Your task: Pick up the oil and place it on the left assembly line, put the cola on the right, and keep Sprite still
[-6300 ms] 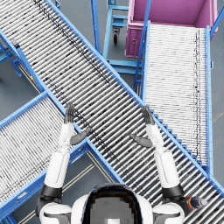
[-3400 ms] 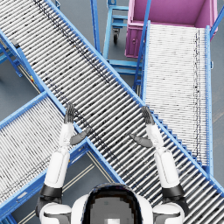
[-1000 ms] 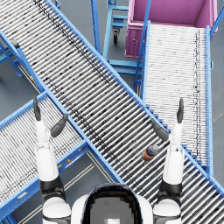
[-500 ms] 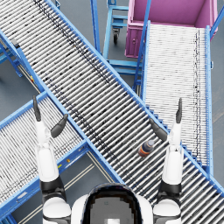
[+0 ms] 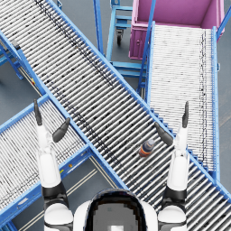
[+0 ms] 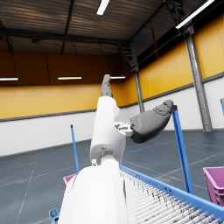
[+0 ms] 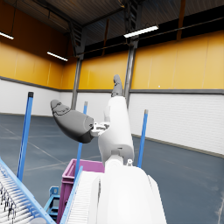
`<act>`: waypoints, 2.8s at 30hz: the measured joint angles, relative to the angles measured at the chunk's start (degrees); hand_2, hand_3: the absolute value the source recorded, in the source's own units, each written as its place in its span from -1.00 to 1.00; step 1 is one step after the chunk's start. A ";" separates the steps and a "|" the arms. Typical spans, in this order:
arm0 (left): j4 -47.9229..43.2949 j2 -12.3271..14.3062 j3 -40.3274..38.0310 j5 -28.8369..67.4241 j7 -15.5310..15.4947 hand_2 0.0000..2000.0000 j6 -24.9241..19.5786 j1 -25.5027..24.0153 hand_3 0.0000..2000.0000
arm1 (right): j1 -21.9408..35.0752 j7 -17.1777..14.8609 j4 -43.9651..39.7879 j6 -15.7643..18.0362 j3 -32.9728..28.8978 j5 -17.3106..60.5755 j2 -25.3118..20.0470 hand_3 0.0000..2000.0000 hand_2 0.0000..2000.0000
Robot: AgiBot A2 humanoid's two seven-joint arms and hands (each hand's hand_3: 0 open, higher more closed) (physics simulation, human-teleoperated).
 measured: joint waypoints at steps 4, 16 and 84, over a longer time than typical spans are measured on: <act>-0.29 0.12 0.03 0.00 0.00 -1.00 0.00 -0.17 -1.00 | -0.31 0.00 0.32 0.00 -0.10 0.00 -0.17 -1.00 -1.00; -1.11 0.50 0.44 0.00 0.00 -1.00 0.00 -0.76 -1.00 | -4.69 0.00 2.79 0.00 2.64 0.00 -0.82 -1.00 -1.00; -2.32 2.49 4.35 0.00 0.00 -1.00 0.00 1.30 -1.00 | 20.98 -0.27 -46.37 2.53 -3.64 -0.01 -7.26 1.00 1.00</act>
